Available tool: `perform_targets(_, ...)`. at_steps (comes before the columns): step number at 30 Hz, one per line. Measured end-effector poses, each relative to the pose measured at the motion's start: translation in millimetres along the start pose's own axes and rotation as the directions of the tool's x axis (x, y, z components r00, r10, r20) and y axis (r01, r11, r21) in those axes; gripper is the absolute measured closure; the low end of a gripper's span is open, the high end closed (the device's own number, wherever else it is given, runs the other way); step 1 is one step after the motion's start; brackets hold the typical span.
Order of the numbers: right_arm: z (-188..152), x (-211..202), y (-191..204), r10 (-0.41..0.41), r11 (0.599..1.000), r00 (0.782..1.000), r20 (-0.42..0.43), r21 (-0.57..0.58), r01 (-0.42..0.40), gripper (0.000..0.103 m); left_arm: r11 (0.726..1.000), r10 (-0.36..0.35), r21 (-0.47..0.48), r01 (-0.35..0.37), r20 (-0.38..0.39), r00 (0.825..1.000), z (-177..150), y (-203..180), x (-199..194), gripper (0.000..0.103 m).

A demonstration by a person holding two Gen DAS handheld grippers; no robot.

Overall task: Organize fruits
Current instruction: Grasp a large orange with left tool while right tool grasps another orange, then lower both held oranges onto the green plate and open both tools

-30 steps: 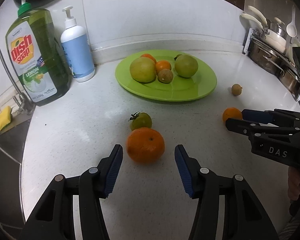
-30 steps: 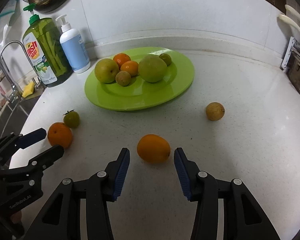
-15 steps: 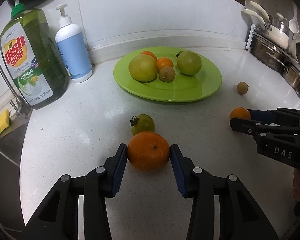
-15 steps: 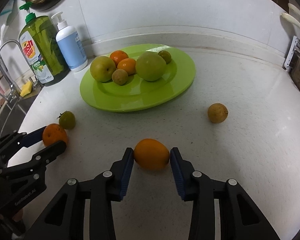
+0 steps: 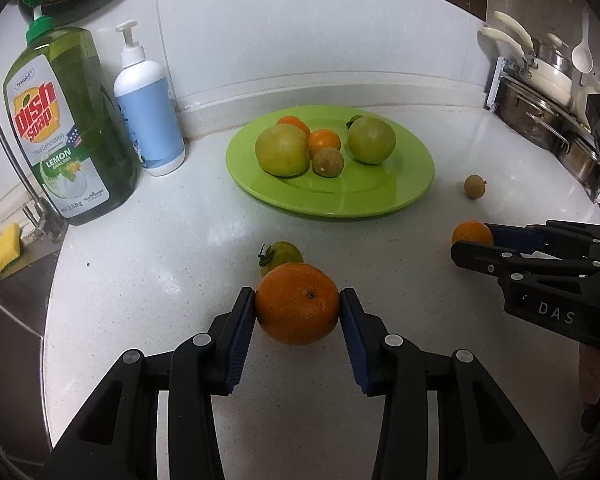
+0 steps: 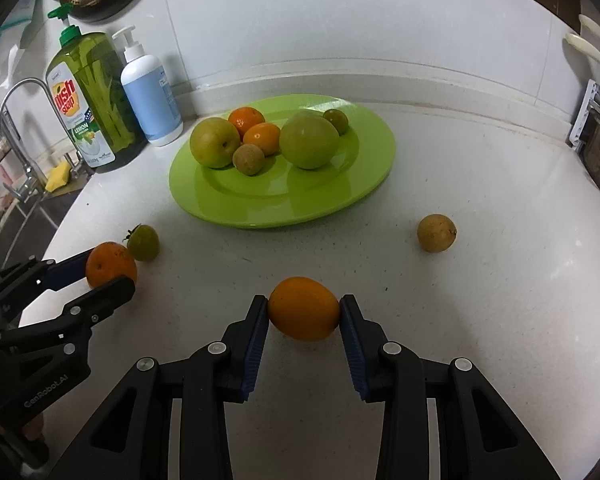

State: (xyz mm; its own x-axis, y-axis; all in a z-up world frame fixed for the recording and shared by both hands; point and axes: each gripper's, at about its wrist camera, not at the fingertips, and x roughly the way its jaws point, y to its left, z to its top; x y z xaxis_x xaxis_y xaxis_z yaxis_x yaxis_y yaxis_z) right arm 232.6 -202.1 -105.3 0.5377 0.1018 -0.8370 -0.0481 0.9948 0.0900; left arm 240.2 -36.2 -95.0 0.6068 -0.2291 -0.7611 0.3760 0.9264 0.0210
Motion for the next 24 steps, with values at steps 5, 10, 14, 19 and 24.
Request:
perform_targets(5, 2.2, -6.1, -0.7, 0.006, 1.0, 1.0, 0.015, 0.0, -0.006, 0.066, 1.0, -0.012, 0.002, 0.012, 0.011, 1.0, 5.4, -3.0, -6.3, 0.061)
perform_targets(10, 10.5, -14.9, -0.2, 0.013, 1.0, 0.999, 0.049, -0.013, -0.013, 0.066, 0.999, -0.02, 0.029, 0.019, 0.041, 0.999, 20.6, -7.3, -11.4, 0.061)
perform_targets(14, 23.3, -19.4, -0.6, 0.018, 1.0, 0.997, 0.077, -0.017, -0.017, 0.066, 0.998, -0.03, 0.049, 0.026, 0.075, 0.997, 37.1, -9.3, -14.2, 0.061)
perform_targets(19, 42.2, -22.8, -5.3, 0.013, 1.0, 0.993, 0.113, -0.025, -0.01, 0.066, 0.996, -0.046, 0.082, 0.037, 0.111, 0.993, 60.6, -11.7, -16.0, 0.061)
perform_targets(24, 63.5, -23.0, -12.8, 0.009, 1.0, 0.99, 0.138, -0.028, -0.005, 0.066, 0.994, -0.063, 0.102, 0.05, 0.128, 0.99, 84.6, -14.7, -12.7, 0.061)
